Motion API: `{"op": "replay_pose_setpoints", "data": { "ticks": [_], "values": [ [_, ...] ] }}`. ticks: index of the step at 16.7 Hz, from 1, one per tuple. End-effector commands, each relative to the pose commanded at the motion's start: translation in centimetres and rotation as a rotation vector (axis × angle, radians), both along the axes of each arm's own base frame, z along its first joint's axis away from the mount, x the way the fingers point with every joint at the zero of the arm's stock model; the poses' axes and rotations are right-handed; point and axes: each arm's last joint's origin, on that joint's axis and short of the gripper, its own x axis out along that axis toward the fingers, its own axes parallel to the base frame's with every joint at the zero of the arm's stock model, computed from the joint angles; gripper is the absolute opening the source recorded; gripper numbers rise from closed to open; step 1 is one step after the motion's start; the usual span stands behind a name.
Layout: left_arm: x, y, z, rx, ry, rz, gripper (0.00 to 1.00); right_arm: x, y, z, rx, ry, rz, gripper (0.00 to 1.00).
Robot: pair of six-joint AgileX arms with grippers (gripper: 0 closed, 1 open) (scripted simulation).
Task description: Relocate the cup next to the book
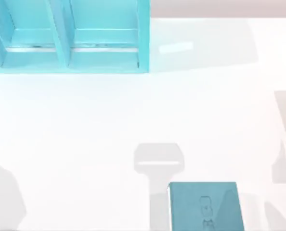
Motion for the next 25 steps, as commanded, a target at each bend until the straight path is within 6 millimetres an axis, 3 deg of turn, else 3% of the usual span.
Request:
{"op": "replay_pose_setpoints", "data": {
  "ticks": [4, 11, 20, 25],
  "values": [
    [-0.2, 1.6, -2.2, -0.117, 0.127, -0.074, 1.0, 0.0, 0.0, 0.0, 0.0, 0.0, 0.0, 1.0],
    [-0.2, 1.6, -2.7, -0.122, 0.131, -0.078, 1.0, 0.0, 0.0, 0.0, 0.0, 0.0, 0.0, 1.0],
    [-0.1, 1.8, -11.5, -0.119, 0.129, -0.076, 1.0, 0.0, 0.0, 0.0, 0.0, 0.0, 0.0, 1.0],
    [-0.2, 1.7, -12.3, -0.122, 0.131, -0.076, 1.0, 0.0, 0.0, 0.0, 0.0, 0.0, 0.0, 1.0]
  ]
}}
